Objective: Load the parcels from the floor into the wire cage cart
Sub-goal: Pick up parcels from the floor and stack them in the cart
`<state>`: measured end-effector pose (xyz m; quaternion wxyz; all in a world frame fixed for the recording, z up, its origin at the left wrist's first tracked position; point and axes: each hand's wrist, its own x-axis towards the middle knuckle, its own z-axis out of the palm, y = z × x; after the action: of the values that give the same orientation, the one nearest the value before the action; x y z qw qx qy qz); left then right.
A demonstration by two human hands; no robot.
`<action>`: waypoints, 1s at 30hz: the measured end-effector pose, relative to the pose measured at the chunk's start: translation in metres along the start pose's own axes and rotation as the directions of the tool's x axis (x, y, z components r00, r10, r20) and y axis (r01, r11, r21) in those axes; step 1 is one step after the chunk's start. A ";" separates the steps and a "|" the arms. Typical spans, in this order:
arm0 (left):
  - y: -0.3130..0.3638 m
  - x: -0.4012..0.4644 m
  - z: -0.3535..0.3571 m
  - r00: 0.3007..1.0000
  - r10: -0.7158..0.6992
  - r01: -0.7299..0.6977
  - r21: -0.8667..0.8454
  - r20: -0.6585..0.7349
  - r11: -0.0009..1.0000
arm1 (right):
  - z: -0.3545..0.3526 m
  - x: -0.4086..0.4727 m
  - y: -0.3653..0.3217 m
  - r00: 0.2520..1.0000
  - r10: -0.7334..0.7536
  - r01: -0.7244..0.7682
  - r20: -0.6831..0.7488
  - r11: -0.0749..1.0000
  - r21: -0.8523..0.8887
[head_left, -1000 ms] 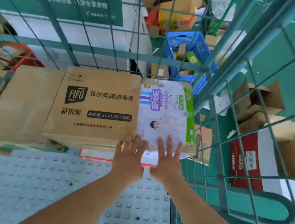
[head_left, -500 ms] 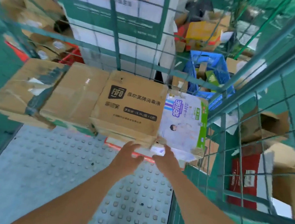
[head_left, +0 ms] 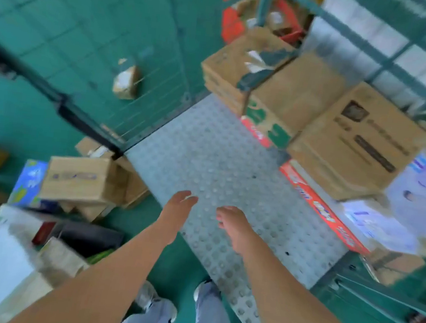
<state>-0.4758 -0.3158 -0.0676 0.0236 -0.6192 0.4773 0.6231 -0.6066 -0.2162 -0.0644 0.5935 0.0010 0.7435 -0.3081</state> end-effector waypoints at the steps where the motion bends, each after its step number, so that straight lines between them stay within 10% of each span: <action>1: -0.015 -0.002 -0.020 1.000 -0.028 0.028 -0.014 0.003 1.000 | 0.023 0.000 0.004 1.000 0.004 -0.004 0.008 0.999 -0.042; 16: -0.285 -0.058 -0.310 0.855 -0.436 0.187 -0.619 -0.279 0.762 | 0.412 -0.038 0.080 0.944 0.178 0.058 0.278 0.739 -0.671; 30: -0.498 -0.094 -0.379 0.684 -0.703 0.179 -0.890 -0.193 0.419 | 0.573 -0.007 0.191 0.908 0.339 0.154 0.248 0.281 -0.947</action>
<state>0.1391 -0.2284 -0.1902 -0.2292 -0.8115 -0.0749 0.5323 -0.0297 -0.3223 -0.2061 0.6315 -0.3725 0.6361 0.2404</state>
